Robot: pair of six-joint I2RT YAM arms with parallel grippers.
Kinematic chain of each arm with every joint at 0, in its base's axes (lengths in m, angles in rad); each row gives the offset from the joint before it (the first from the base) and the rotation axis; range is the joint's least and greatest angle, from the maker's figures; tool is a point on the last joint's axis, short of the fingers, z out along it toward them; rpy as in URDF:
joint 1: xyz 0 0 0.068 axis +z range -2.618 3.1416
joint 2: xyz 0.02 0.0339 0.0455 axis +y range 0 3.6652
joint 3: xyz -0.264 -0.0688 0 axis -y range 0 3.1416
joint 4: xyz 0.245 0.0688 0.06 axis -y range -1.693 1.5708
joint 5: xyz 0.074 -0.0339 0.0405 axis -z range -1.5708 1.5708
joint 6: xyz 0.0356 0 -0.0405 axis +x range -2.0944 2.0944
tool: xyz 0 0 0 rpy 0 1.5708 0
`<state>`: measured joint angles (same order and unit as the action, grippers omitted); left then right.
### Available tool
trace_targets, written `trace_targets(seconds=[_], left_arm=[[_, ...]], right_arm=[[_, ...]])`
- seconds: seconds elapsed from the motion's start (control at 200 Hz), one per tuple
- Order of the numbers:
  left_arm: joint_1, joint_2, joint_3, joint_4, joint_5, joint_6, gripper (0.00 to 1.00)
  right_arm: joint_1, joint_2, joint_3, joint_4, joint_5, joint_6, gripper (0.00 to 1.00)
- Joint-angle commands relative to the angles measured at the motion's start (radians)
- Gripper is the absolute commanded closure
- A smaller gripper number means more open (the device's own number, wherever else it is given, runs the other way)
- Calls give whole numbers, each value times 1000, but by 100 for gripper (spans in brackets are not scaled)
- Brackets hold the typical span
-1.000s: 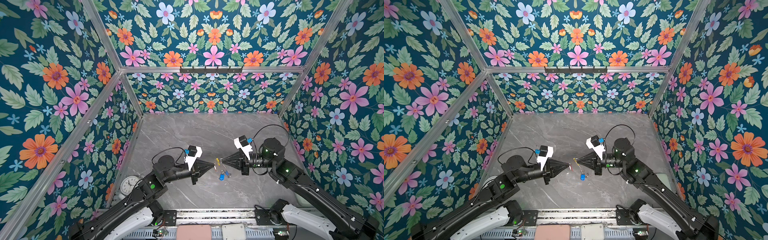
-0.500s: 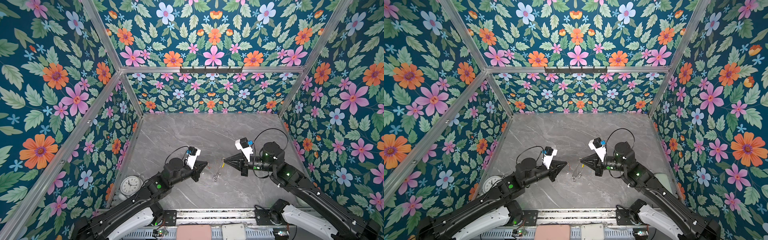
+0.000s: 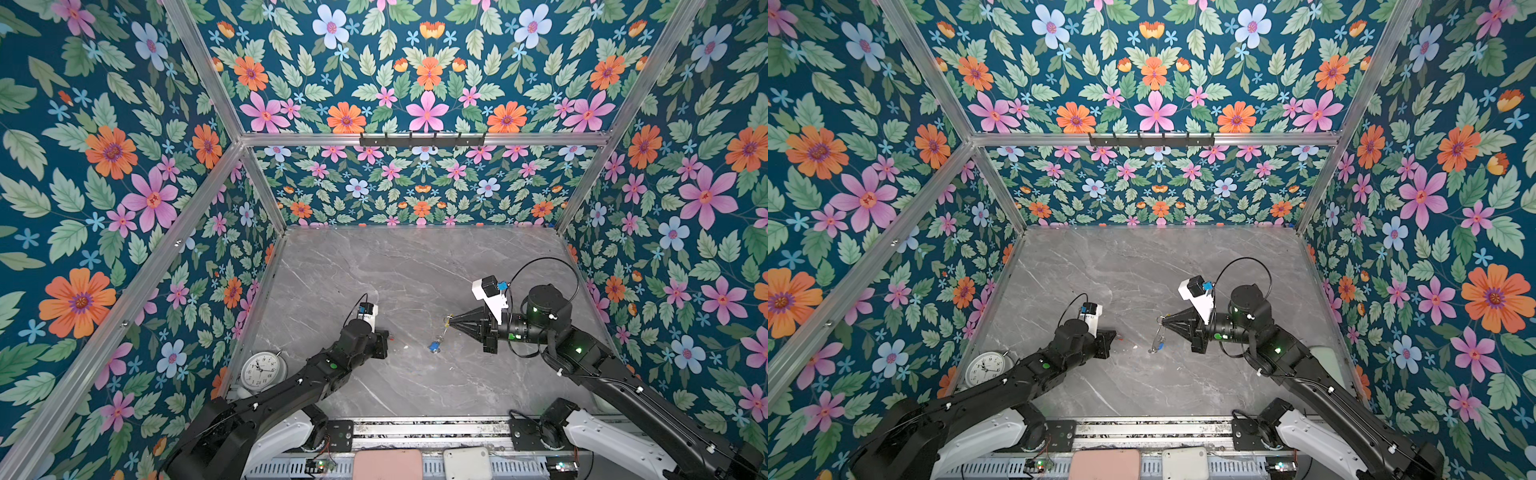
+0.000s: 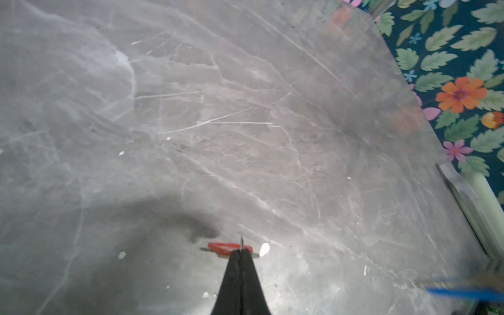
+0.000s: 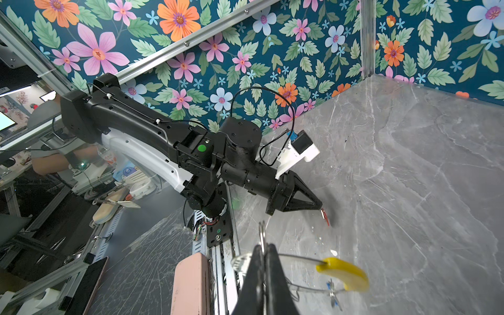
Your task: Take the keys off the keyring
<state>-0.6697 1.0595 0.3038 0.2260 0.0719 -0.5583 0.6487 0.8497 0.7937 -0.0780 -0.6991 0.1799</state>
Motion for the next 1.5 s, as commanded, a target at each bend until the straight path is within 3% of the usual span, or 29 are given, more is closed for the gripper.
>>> trace_targets(seconds=[0.0, 0.04, 0.18, 0.285, 0.5, 0.73, 0.88, 0.975, 1.175, 1.25, 1.405, 1.495], left_arm=[[25, 33, -10, 73, 30, -53, 100], [27, 40, -14, 78, 23, -59, 99], [44, 50, -16, 69, -2, -73, 59], [56, 37, -22, 67, -1, -81, 47], [61, -108, 11, 27, 49, -74, 41], [53, -280, 80, 122, 287, -83, 35], [23, -340, 116, 162, 369, -82, 33], [-30, -351, 145, 153, 354, -51, 27], [-157, -345, 192, 133, 238, 25, 26], [-181, -343, 202, 136, 227, 38, 16], [-208, -331, 208, 135, 230, 66, 14], [-218, -311, 221, 93, 196, 98, 15]], right_arm=[[0, 3, 9, 11, 0, -2, 100], [0, 2, 11, 11, 0, -2, 100], [0, -3, 10, 12, 1, 0, 100], [1, -3, 9, 12, 3, 3, 100], [2, -1, 9, 9, 12, 5, 100], [3, 28, 28, 27, 65, 65, 100], [33, 64, 66, 5, 158, 92, 100], [85, 89, 98, -21, 234, 79, 100], [139, 125, 130, -5, 340, 94, 100], [156, 136, 143, 2, 383, 106, 100], [217, 180, 198, -42, 500, 93, 100], [229, 199, 213, -42, 502, 92, 100]])
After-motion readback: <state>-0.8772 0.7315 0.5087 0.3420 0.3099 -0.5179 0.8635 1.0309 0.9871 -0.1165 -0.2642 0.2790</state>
